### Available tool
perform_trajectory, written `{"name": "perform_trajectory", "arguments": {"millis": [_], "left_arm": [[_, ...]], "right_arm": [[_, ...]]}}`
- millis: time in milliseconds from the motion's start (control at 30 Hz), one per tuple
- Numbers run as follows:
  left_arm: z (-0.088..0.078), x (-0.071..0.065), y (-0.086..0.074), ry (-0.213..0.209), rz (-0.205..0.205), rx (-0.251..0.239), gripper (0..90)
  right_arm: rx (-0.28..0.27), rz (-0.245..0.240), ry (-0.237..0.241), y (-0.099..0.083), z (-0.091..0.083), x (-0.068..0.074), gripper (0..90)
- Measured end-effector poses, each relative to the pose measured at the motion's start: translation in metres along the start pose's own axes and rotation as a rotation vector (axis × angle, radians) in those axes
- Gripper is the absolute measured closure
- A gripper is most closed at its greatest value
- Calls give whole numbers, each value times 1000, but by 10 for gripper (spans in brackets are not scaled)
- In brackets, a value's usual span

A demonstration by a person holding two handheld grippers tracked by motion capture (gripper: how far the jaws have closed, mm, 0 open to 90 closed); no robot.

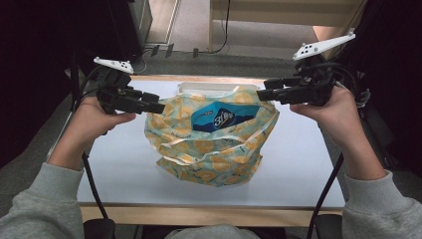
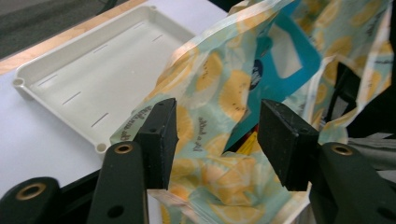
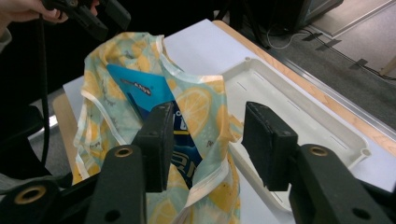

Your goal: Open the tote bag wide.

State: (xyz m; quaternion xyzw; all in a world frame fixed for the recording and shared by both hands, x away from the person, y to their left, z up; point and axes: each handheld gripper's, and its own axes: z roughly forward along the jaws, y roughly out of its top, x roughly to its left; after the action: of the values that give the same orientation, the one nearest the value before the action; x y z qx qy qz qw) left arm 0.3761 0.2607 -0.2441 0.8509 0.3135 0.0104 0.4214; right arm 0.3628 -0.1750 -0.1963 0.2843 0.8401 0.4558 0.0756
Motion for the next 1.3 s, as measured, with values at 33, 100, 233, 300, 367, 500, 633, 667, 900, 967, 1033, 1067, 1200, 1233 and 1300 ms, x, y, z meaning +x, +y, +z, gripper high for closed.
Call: {"name": "perform_trajectory", "arguments": {"millis": [33, 100, 233, 300, 367, 500, 633, 667, 900, 967, 1033, 1067, 1200, 1233, 1300], "left_arm": [[2, 2, -1, 1, -8, 3, 465], [5, 6, -4, 5, -28, 7, 449], [14, 9, -10, -4, -37, 23, 437], [17, 9, -11, -11, -39, 28, 473], [21, 8, -11, -12, -49, 42, 536], [30, 6, -10, -14, -62, 81, 713], [36, 2, -9, 1, -42, 109, 873], [37, 1, -8, 1, -40, 100, 900], [36, -1, -4, 33, -36, 79, 900], [38, -2, -3, 55, -31, 73, 900], [39, -1, -2, 59, -26, 71, 900], [40, -1, -2, 63, -29, 66, 900], [46, 1, -2, 58, -21, 64, 900], [48, 2, -3, 51, -23, 67, 900], [53, 4, -4, 40, -35, 75, 900]], "right_arm": [[7, -8, -5, -1, 1, 1, 536], [19, -11, -12, -4, 3, 2, 531], [46, -3, -18, -13, 5, 0, 562], [54, 1, -22, -18, 6, -2, 637], [56, 5, -21, -21, 6, -4, 724], [49, 7, -24, -26, 5, -6, 849], [51, 19, -33, -30, 4, -10, 873], [53, 20, -36, -31, 4, -11, 873], [63, 43, -76, -42, 5, -25, 871], [68, 61, -79, -46, 6, -29, 869], [71, 74, -81, -50, 8, -33, 869], [71, 78, -81, -52, 9, -35, 868], [76, 97, -80, -61, 16, -40, 868], [74, 99, -77, -63, 18, -41, 868], [77, 108, -73, -70, 22, -44, 867]]}}
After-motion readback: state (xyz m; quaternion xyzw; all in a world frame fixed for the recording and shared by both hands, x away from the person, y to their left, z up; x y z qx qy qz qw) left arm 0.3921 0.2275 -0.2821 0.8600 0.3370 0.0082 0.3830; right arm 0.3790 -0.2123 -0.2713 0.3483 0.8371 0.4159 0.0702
